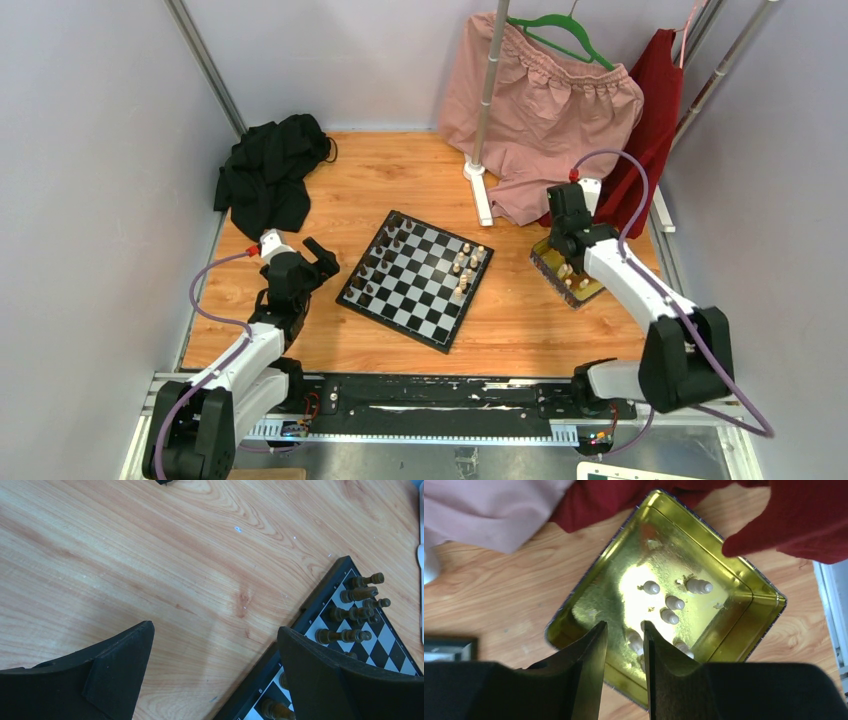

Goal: Set up the chess pieces on the board
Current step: Pick up the chess piece from the storage box.

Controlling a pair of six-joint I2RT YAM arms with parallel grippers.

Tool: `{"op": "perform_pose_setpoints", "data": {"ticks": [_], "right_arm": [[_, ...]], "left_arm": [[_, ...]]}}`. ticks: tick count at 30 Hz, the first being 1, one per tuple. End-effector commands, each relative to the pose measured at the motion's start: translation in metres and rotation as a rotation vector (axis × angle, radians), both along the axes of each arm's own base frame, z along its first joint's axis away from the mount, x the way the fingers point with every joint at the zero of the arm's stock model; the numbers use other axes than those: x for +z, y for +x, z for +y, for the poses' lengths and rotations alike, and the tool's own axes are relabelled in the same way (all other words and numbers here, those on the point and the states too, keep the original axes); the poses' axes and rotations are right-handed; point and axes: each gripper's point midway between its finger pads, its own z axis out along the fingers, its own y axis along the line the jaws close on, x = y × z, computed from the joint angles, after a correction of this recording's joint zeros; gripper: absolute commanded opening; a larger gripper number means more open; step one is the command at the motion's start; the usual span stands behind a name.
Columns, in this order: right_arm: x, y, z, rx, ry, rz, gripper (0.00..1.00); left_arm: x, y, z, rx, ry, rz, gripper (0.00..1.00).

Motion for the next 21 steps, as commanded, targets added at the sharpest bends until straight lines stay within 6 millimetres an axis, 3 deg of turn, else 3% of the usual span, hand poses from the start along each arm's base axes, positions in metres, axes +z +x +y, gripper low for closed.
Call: {"op": "perform_pose_setpoints", "data": {"ticks": [1,8,21], "right_arm": [[-0.031,0.008,-0.017,-0.077,0.078,0.046,0.36],[-0.051,0.020,-0.039,-0.148,0.150,0.060,0.36],[-0.074,0.031,-0.049,-0.185,0.187,0.106,0.35]], "left_arm": [[0.004,0.003,0.002,0.005,0.005,-0.026,1.00],[0.003,0.003,0.002,0.004,0.003,-0.026,1.00],[0.004,0.003,0.002,0.004,0.004,-0.027,1.00]]}}
